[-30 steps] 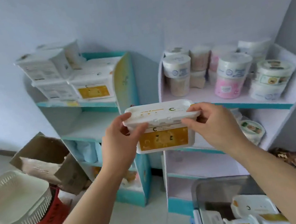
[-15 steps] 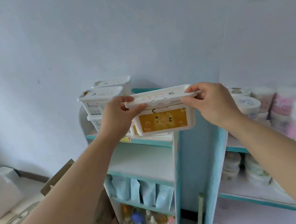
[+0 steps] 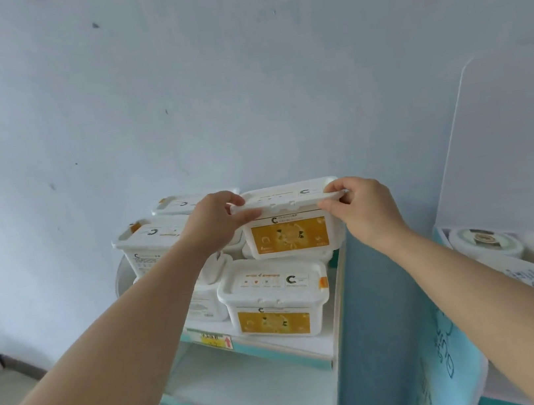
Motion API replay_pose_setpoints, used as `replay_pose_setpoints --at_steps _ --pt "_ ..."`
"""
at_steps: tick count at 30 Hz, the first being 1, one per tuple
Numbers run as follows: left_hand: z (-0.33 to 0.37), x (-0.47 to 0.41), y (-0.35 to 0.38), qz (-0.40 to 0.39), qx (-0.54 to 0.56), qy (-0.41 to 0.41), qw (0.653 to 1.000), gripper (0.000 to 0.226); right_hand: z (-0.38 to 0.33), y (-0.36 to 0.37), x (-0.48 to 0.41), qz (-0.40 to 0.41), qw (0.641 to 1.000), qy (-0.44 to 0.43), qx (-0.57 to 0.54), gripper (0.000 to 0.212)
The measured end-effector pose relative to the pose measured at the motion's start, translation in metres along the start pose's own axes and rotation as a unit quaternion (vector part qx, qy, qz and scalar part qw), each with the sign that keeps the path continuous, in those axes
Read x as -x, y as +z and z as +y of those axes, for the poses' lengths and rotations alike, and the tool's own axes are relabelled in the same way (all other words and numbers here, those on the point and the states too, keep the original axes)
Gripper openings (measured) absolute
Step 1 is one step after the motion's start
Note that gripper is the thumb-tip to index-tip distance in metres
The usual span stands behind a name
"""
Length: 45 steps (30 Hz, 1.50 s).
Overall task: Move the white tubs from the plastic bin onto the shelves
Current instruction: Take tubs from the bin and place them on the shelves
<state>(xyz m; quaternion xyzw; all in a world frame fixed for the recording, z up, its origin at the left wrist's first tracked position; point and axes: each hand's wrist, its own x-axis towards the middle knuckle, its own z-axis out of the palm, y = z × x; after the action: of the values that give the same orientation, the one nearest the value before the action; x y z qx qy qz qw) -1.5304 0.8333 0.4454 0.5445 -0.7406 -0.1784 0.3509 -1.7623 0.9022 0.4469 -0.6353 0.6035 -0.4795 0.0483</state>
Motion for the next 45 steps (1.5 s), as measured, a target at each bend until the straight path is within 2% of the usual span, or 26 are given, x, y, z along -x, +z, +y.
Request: replay_pose_setpoints --at_steps 8,14,19,24,30,33,36,40,45 --pt "-0.017 -0.049 0.017 -0.025 -0.112 -0.004 0.993 0.054 0.035 0.039 -0.025 0.001 1.0 0.029 0.006 0.02" --pt "-0.018 -0.069 0.02 -0.036 -0.179 0.039 0.983 0.052 0.046 0.05 -0.026 0.015 0.999 0.047 0.011 0.01" --pt "-0.018 -0.069 0.024 -0.022 -0.248 0.05 0.967 0.053 0.048 0.061 -0.018 0.033 0.998 0.05 0.006 0.025" --pt "-0.02 -0.06 0.027 -0.015 -0.225 0.045 0.973 0.052 0.044 0.056 -0.014 0.005 0.998 0.049 0.025 0.029" --pt "-0.017 -0.038 0.022 -0.005 -0.264 0.049 0.963 0.051 0.034 0.042 0.0 -0.045 0.984 -0.002 0.171 0.045" --pt "-0.006 -0.014 0.024 0.04 -0.289 0.085 0.953 0.047 0.028 0.029 0.01 -0.04 0.978 -0.041 0.2 0.042" --pt "0.008 0.018 0.029 0.06 -0.25 0.127 0.958 0.045 0.022 0.017 0.03 -0.046 0.975 -0.068 0.205 0.034" --pt "0.018 0.068 0.044 0.05 -0.201 0.18 0.962 0.043 0.02 -0.005 0.074 -0.06 0.975 -0.058 0.207 0.036" --pt "0.017 0.131 0.073 0.002 -0.15 0.247 0.957 0.039 0.034 -0.029 0.15 -0.038 0.969 -0.031 0.242 0.034"
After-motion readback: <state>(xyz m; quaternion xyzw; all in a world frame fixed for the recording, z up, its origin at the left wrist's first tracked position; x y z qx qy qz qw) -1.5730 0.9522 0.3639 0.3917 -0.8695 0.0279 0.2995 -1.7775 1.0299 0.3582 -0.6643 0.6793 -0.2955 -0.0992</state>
